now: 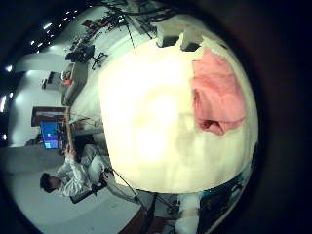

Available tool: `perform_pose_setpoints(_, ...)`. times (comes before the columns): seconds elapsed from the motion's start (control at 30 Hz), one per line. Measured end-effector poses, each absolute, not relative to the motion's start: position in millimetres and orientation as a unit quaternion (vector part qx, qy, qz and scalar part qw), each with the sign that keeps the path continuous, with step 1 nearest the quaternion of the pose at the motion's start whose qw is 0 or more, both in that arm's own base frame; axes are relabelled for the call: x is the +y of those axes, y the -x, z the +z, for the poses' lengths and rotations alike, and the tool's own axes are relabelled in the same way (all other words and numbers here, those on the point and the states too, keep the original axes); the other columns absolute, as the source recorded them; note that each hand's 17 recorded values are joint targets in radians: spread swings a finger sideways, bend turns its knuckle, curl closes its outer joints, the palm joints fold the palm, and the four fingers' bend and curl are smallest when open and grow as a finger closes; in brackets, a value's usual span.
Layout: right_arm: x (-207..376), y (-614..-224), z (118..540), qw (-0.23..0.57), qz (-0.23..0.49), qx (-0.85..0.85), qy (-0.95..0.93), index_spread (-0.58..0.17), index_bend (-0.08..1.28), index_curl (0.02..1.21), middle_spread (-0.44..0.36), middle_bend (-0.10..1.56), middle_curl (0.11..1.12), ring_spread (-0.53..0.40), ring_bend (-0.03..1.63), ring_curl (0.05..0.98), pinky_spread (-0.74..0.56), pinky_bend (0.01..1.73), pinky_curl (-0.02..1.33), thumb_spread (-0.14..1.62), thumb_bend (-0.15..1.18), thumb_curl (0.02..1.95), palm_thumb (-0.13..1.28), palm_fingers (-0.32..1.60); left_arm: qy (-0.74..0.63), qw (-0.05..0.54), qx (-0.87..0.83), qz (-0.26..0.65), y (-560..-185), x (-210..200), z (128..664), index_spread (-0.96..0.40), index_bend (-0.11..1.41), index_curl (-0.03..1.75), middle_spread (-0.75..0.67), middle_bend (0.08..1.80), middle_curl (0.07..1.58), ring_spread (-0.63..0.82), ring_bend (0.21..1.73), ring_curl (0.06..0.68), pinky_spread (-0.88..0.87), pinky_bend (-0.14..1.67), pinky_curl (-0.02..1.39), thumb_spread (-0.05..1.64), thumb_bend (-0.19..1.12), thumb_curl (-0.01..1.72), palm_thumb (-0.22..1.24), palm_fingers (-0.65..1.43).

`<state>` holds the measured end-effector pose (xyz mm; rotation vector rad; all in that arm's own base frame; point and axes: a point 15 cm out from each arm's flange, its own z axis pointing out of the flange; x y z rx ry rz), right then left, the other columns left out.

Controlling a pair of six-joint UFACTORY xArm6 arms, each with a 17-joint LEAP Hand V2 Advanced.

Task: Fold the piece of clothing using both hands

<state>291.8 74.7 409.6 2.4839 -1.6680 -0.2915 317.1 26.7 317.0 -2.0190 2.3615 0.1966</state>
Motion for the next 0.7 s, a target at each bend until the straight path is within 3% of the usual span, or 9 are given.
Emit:
perform_pose_setpoints(0.47,71.8,-295.2,402.0,0.082,-0.1,-0.564,-0.815,-0.32,0.17,0.29,0.103,0.19,0.31,0.252,0.21,0.257,0.38,0.29,0.32,1.28,-0.01,0.23,0.35,0.06,0.674,0.017,0.736,0.064,-295.7,48.7,322.0,0.08,0.16,0.29,0.25,0.19,0.33,0.42,0.51,0.218,0.37,0.38,0.32,1.15,-0.02,0.27,0.37,0.04)
perform_pose_setpoints(0.7,72.5,-296.0,399.2,0.088,-0.102,-0.562,-0.816,-0.321,0.17,0.29,0.109,0.19,0.31,0.256,0.2,0.257,0.38,0.28,0.32,1.29,-0.01,0.23,0.36,0.06,0.672,0.019,0.738,0.061,-296.6,28.0,320.8,0.08,0.16,0.29,0.24,0.19,0.33,0.42,0.51,0.217,0.37,0.38,0.32,1.15,-0.02,0.27,0.37,0.04)
